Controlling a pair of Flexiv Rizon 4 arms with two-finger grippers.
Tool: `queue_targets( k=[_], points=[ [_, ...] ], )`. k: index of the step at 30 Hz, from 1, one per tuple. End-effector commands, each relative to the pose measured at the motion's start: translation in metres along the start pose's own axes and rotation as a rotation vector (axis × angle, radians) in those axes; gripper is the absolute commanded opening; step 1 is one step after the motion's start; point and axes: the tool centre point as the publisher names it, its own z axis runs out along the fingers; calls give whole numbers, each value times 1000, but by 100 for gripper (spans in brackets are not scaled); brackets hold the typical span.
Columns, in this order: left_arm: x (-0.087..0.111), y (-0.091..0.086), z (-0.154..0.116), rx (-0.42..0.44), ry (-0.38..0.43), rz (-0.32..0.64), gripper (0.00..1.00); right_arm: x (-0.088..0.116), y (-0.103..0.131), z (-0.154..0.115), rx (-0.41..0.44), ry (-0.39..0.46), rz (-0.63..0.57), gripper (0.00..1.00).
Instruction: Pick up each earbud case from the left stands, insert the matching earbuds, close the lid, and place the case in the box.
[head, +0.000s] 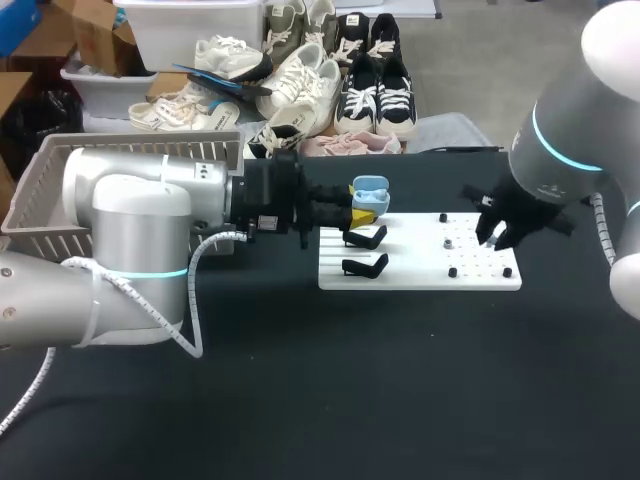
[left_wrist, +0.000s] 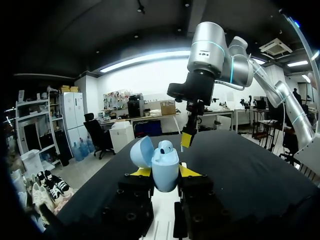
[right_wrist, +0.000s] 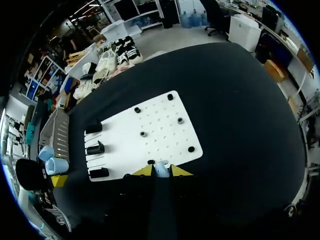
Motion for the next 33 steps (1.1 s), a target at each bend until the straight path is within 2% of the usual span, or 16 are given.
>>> queue_targets(
  k=[1, 9, 19, 24, 33],
  points=[
    [1, -1, 0, -3, -2, 1, 0, 13, -1, -30, -10, 16, -104, 0],
    [1, -1, 0, -3, -2, 1, 0, 20, 31, -55, 22, 76, -365, 0],
    [1, -1, 0, -3, -2, 1, 0, 5, 89, -72, -25, 116, -650, 0],
    [1, -1, 0, -3, -2, 1, 0, -7, 115, -68, -47, 142, -759, 0],
    [1, -1, 0, -3, -2, 1, 0, -13, 142, -64, -170, 161, -814, 0]
  ],
)
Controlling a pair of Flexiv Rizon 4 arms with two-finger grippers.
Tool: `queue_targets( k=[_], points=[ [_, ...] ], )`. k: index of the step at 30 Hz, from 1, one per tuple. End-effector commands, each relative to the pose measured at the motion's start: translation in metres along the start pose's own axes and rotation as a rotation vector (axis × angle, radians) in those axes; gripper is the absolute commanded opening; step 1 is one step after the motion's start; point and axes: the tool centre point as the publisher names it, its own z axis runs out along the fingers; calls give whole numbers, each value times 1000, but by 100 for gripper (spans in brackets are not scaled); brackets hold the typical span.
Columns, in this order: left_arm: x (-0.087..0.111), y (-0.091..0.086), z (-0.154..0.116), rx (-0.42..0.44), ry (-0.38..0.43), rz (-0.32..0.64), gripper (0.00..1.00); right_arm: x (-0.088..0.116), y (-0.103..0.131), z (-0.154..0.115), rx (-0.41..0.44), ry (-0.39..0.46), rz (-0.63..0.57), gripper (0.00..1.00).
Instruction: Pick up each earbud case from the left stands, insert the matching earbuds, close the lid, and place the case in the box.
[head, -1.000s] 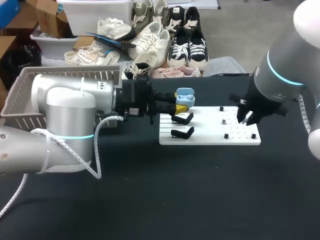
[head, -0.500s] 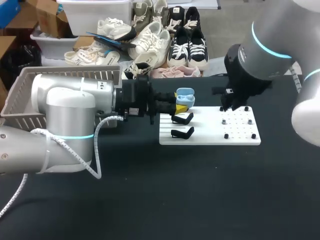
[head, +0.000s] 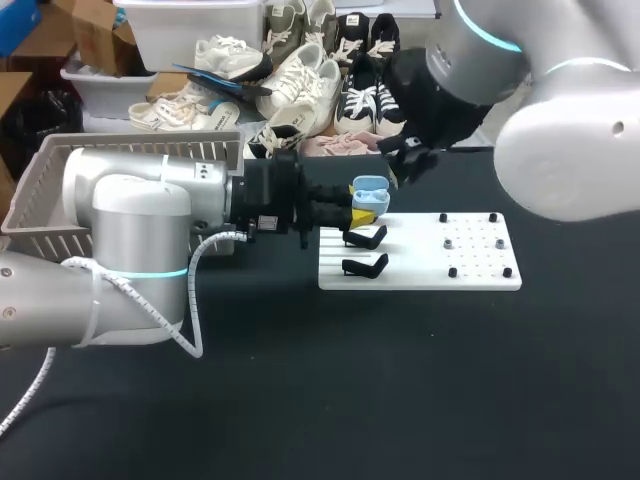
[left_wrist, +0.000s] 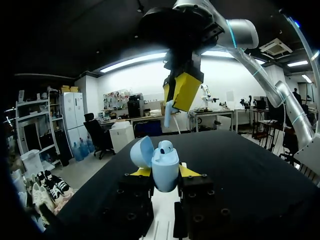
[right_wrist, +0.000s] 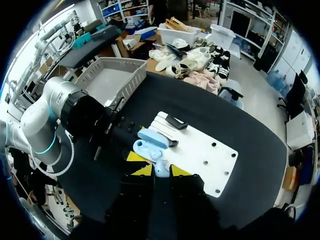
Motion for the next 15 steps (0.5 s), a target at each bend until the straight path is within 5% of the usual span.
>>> queue_targets(
  k=[1, 15],
  points=[
    [1, -1, 0, -2, -2, 1, 0, -10, 1, 3, -45, 74, -10, 0],
    [1, -1, 0, -2, -2, 1, 0, -15, 23, 5, -147, 50, -46, 0]
  ],
)
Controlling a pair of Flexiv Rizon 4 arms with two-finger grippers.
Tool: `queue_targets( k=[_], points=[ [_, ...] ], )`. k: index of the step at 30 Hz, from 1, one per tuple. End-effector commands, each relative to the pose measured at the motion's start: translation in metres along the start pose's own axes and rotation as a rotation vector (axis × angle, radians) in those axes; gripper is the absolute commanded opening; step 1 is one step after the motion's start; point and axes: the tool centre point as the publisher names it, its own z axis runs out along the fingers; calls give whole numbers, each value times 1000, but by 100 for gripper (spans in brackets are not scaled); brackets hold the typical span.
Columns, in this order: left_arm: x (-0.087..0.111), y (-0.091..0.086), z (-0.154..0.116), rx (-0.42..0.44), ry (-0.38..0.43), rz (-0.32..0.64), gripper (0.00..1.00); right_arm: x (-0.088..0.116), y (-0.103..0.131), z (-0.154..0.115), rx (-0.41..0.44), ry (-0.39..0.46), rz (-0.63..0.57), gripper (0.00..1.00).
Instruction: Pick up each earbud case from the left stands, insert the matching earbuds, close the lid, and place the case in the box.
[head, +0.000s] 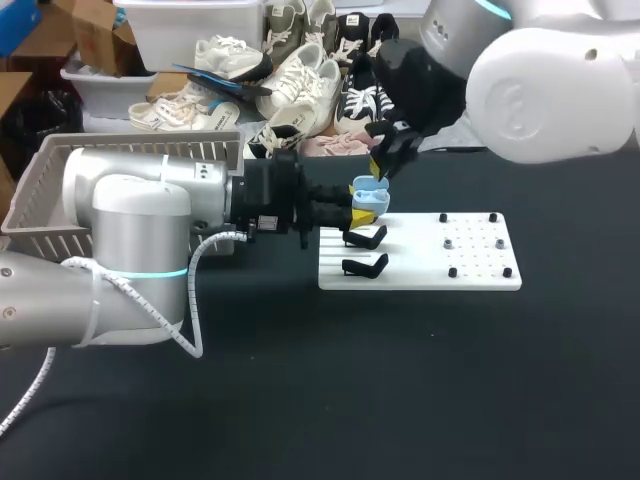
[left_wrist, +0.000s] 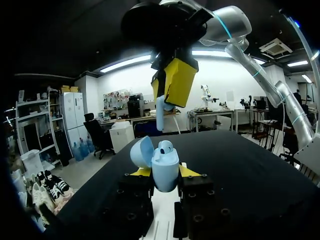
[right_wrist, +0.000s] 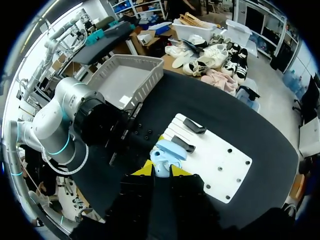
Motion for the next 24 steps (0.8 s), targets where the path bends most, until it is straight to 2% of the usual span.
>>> queue_targets(
  k=[1, 10, 24],
  points=[
    [1, -1, 0, -2, -2, 1, 0, -1, 5, 5, -12, 5, -8, 0],
    [1, -1, 0, -2, -2, 1, 0, -1, 16, 20, -37, 4, -26, 0],
    [1, -1, 0, -2, -2, 1, 0, -1, 14, 26, -32, 4, -4, 0]
  ],
)
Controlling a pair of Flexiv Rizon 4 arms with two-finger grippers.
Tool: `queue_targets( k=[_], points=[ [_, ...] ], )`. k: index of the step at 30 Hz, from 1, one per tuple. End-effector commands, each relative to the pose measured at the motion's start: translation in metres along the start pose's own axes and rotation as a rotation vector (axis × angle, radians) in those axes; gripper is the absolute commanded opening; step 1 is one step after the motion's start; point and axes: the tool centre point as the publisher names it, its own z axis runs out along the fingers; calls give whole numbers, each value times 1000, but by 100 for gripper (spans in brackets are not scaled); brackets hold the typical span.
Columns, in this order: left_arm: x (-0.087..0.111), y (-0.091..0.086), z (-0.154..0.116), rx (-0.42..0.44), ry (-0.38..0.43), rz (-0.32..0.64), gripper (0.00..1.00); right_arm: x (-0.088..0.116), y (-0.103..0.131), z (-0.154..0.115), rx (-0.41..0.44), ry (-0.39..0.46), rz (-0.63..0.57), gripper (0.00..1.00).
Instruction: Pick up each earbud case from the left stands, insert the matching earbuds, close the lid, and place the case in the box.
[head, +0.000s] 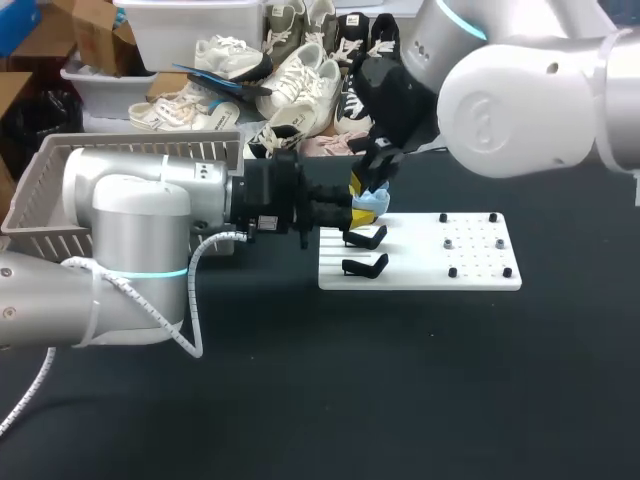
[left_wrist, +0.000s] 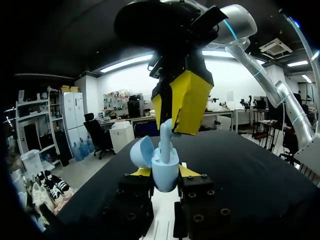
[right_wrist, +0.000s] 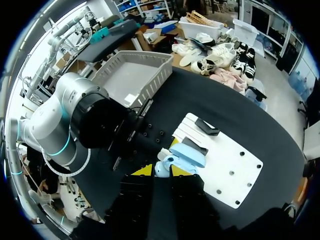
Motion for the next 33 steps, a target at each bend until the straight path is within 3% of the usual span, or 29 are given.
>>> queue_targets(
  k=[1, 33],
  points=[
    [0, -1, 0, -2, -3, 1, 0, 0, -1, 1, 4, -1, 8, 0],
    [0, -1, 0, -2, -3, 1, 0, -2, -7, 1, 32, 1, 37, 0]
  ],
)
